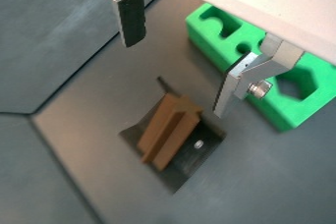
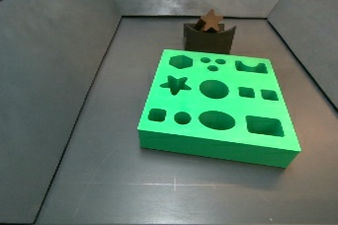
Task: Pick up the star object. Move up. Place the star object on the fixture. Regrasp the star object. Move to above the board. Insert the star object.
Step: Regrasp the star object.
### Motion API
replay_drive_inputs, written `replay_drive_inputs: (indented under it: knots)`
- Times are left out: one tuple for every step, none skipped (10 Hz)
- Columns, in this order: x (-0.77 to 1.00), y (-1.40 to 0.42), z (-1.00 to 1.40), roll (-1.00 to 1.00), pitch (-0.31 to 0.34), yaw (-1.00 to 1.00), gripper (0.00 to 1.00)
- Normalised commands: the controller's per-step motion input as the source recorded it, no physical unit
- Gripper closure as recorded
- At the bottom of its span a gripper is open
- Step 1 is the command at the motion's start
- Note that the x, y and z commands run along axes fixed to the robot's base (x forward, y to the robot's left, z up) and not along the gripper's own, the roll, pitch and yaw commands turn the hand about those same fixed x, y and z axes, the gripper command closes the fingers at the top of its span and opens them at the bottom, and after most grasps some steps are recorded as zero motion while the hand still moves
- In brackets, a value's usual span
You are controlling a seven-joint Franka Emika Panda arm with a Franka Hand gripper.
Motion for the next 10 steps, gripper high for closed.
replay_drive_inputs:
  knots:
    - [0.06, -0.03, -0.01, 1.0, 0.046, 0.04, 0.0]
    - [0.07, -0.03, -0.01, 1.0, 0.069, 0.05, 0.0]
    - [0.09, -0.03, -0.01, 1.0, 0.091, 0.06, 0.0]
    - [0.1, -0.04, -0.02, 1.0, 0.118, 0.07, 0.0]
    - [0.11, -0.04, -0.02, 1.0, 0.149, 0.1, 0.0]
    - [0.11, -0.04, -0.02, 1.0, 0.182, 0.13, 0.0]
    - [0.11, -0.05, -0.02, 0.81, 0.176, 0.14, 0.0]
    - [0.11, -0.05, -0.02, 0.57, 0.155, 0.17, 0.0]
    - [0.11, -0.05, -0.02, 0.38, 0.136, 0.19, 0.0]
    - [0.1, -0.03, -0.01, 0.24, 0.114, 0.19, 0.0]
